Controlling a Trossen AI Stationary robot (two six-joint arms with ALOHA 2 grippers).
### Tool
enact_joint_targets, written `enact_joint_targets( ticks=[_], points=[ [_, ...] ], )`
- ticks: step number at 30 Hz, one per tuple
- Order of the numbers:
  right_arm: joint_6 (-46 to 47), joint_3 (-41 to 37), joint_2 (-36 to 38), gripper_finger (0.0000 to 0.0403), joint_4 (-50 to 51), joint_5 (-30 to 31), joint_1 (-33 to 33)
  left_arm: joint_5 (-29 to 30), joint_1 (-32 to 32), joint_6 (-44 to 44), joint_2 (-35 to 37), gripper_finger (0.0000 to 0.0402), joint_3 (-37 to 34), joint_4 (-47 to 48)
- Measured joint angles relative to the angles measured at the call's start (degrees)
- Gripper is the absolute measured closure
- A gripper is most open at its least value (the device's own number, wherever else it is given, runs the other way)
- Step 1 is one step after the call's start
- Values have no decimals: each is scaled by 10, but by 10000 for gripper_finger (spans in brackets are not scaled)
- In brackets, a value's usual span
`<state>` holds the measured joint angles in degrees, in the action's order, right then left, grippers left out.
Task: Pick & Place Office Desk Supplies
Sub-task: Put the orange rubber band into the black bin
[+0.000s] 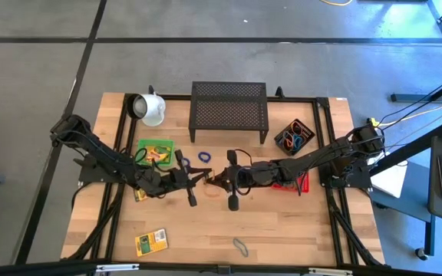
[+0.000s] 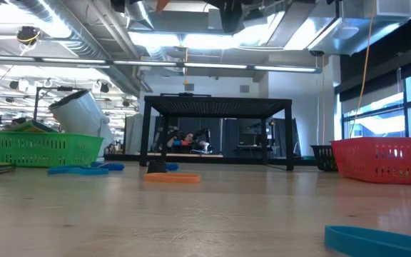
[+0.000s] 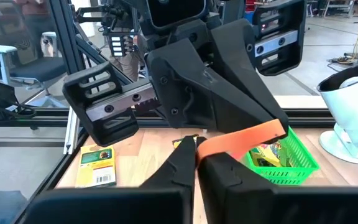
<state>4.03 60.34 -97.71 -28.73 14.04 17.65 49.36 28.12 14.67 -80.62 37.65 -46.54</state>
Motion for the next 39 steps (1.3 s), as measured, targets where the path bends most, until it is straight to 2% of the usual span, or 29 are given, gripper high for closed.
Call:
enact_joint_targets(
  ticks=[7,18,25,28,32,35,39],
  points=[
    [0,0,0,396,0,0,0,3,0,-35,0,381,0,0],
    [0,0,0,400,4,-1,0,11,0,-106,0,256,0,5],
    [11,0,0,401,14,-1,0,13,9,-109,1,214,0,5],
    [12,0,0,401,18,0,0,47,22,-90,4,209,0,6],
    [25,0,1,402,45,10,0,127,51,-57,20,208,0,6],
    [37,0,10,402,100,54,0,181,79,-55,39,208,0,17],
    [85,0,49,399,211,116,0,215,117,-89,60,208,0,72]
  ],
)
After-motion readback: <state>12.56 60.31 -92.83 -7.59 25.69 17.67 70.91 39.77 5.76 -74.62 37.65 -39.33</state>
